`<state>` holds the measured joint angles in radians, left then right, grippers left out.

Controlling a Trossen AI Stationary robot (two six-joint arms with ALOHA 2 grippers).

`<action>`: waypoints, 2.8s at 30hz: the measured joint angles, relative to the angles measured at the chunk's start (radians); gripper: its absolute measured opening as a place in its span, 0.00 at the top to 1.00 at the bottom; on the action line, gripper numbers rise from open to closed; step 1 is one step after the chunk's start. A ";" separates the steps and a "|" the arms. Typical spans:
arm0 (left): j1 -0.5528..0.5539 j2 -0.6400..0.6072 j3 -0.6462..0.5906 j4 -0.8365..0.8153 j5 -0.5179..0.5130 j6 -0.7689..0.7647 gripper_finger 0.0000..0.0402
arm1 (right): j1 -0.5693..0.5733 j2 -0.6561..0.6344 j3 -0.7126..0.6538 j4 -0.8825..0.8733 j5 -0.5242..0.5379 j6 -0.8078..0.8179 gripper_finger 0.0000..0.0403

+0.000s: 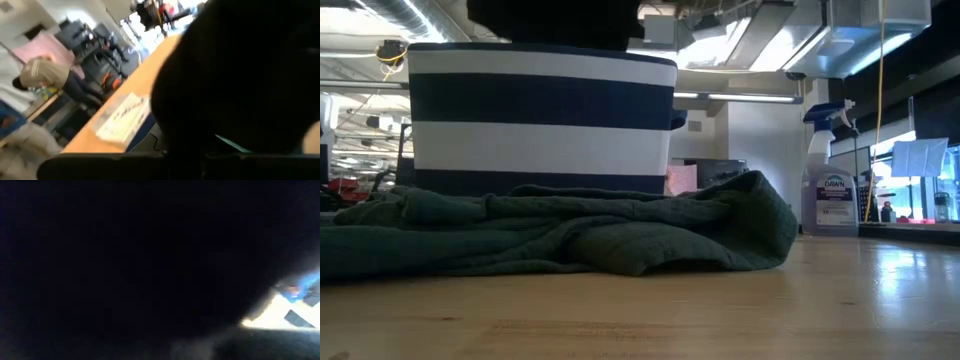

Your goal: Fold Laundry from Bin

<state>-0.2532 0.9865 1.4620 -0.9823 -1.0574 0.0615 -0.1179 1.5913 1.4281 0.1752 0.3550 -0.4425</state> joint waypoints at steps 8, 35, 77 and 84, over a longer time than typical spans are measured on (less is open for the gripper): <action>0.327 -0.096 -0.192 0.162 0.321 0.085 0.97 | -0.115 0.001 0.000 -0.125 -0.158 0.046 0.96; 1.106 -0.115 -0.601 0.635 0.906 0.317 0.97 | -0.355 0.172 -0.001 -0.160 -0.508 0.012 0.96; 1.034 0.009 -0.618 0.434 1.149 0.577 0.94 | -0.372 -0.002 0.001 -0.245 -0.418 -0.164 0.58; 0.963 0.003 -0.616 0.274 1.018 0.552 0.83 | -0.358 -0.002 0.001 -0.240 -0.409 -0.164 0.58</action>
<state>0.7100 0.9891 0.8455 -0.7087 -0.0391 0.6133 -0.4763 1.5898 1.4288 -0.0643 -0.0540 -0.6067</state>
